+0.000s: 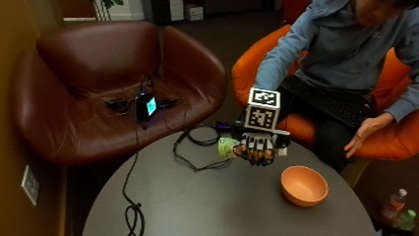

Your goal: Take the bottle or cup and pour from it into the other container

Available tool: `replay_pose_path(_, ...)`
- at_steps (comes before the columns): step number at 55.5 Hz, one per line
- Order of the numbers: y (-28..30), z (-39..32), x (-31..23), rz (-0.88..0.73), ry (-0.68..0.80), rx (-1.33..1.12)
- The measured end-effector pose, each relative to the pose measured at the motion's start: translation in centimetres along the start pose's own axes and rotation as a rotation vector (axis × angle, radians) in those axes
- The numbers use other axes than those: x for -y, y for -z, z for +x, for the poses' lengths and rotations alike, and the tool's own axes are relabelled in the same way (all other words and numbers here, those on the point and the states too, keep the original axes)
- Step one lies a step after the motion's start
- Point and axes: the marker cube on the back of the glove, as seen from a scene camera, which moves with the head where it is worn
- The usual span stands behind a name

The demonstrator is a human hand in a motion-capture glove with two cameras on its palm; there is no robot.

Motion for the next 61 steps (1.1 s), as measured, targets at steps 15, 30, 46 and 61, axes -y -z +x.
replay_pose_path(15, 0.2, -4.6, -0.9, -0.119, 0.09, -0.513)
replay_pose_path(30, -0.5, -9.0, -1.1, -0.124, 0.141, -0.872)
replay_pose_path(46, -1.2, -10.7, -0.6, -0.131, 0.175, -1.015)
replay_pose_path(61, -2.0, -10.8, -0.2, -0.155, 0.162, -1.008)
